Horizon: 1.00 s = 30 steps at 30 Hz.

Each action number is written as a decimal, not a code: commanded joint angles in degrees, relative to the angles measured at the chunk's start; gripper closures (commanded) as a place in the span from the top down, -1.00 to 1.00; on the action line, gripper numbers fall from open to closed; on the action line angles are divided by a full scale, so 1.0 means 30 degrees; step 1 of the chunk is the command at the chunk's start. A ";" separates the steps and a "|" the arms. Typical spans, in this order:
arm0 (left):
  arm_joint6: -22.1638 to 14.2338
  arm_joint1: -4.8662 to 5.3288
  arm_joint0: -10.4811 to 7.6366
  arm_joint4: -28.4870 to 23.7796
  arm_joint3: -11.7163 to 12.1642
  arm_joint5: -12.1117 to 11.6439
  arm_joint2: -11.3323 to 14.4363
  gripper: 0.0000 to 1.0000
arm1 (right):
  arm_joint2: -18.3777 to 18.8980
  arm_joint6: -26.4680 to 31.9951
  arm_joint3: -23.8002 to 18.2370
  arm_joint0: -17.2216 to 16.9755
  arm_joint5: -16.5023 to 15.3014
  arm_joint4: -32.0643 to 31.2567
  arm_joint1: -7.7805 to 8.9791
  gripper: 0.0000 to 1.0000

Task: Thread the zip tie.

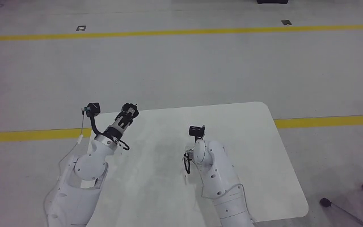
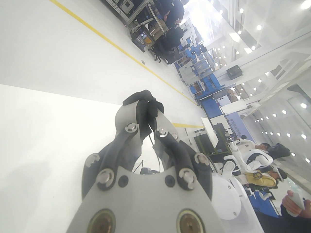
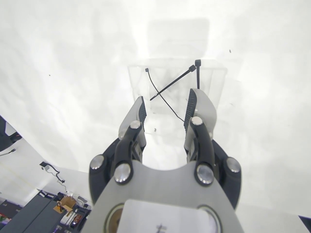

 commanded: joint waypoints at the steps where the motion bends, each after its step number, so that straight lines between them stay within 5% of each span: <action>1: 0.0000 0.0000 0.0000 0.0000 0.0000 0.0000 0.0000 -1.00 | 0.0055 -0.0103 0.0280 0.0135 0.0000 0.0000 -0.0039 -0.30; 23: 0.0000 0.0000 0.0000 0.0000 0.0000 0.0000 0.0000 -1.00 | 0.0372 -0.0432 0.1599 0.0699 0.0000 0.0093 -0.0190 -0.56; 30: 0.0000 0.0000 0.0000 0.0000 0.0000 0.0000 0.0000 -1.00 | 0.0437 -0.0464 0.1654 0.0702 0.0000 0.0032 -0.0185 -0.88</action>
